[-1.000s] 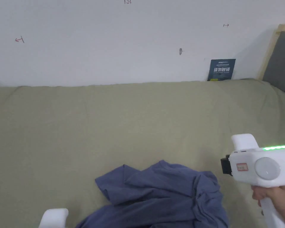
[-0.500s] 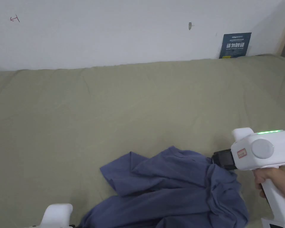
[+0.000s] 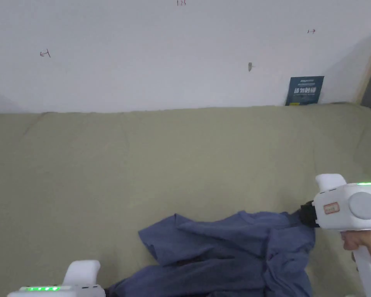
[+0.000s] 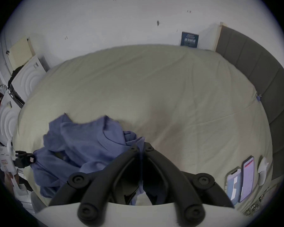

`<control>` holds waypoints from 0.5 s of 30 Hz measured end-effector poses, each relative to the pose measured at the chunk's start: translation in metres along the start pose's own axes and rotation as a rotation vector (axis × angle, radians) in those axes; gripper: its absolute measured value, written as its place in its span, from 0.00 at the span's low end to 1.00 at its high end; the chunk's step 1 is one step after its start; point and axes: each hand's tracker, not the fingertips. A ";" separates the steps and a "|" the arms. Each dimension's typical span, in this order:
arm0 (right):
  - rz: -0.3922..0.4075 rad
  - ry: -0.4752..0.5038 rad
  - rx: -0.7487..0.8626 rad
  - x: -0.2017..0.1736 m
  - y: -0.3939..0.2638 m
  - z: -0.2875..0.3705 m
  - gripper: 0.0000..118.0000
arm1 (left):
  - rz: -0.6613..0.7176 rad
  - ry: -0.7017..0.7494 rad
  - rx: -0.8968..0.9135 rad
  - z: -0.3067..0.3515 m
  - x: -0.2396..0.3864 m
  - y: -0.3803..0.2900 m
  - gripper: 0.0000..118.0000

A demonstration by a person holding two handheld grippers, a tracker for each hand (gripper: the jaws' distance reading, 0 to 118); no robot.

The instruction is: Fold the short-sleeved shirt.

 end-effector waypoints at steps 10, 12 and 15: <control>-0.042 -0.030 0.208 0.030 0.014 0.134 0.02 | 0.033 0.109 0.223 0.110 -0.020 0.026 0.04; -0.047 -0.027 0.239 0.033 0.015 0.161 0.02 | 0.038 0.132 0.269 0.136 -0.026 0.032 0.04; -0.053 -0.038 0.310 0.033 0.014 0.214 0.02 | 0.060 0.162 0.347 0.182 -0.029 0.037 0.04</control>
